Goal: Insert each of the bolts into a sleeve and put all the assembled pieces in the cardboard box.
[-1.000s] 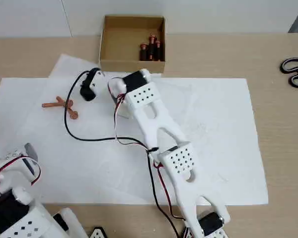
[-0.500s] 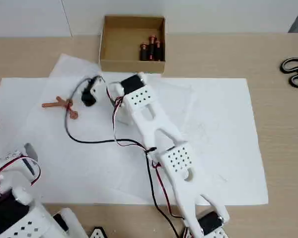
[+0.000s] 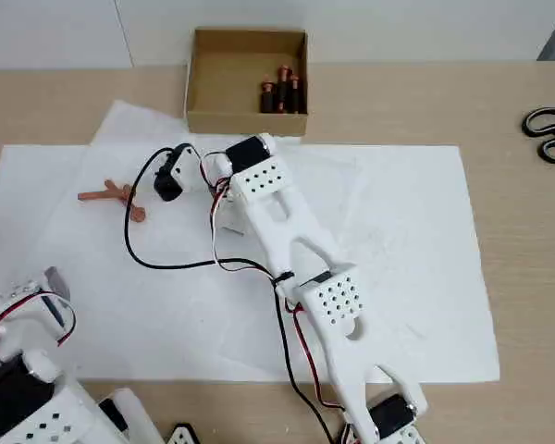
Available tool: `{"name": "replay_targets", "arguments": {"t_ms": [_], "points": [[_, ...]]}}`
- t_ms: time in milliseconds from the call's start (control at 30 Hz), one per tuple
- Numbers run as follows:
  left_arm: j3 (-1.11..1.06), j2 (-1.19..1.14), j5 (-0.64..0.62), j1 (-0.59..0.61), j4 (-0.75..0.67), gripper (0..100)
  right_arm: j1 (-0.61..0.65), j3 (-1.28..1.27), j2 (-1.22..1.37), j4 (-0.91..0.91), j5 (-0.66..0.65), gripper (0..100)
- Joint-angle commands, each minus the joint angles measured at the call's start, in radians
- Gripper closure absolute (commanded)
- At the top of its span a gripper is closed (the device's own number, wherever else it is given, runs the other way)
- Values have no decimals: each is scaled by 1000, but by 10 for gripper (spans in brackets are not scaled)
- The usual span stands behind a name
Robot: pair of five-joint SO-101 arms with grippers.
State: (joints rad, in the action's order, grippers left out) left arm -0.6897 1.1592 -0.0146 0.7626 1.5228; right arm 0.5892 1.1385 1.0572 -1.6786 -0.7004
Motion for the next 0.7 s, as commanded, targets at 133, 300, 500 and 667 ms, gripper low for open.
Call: {"name": "replay_targets", "arguments": {"t_ms": [133,300,500,667], "points": [[28,8,3,0,-17,767,-5,-2,-134,-10,-9,894],[28,8,3,0,-17,767,-5,-2,-269,-4,-9,847],[28,8,3,-2,-17,767,-10,3,-348,-2,-9,746],[28,8,3,-2,-17,767,-10,3,-441,-1,-9,746]]}}
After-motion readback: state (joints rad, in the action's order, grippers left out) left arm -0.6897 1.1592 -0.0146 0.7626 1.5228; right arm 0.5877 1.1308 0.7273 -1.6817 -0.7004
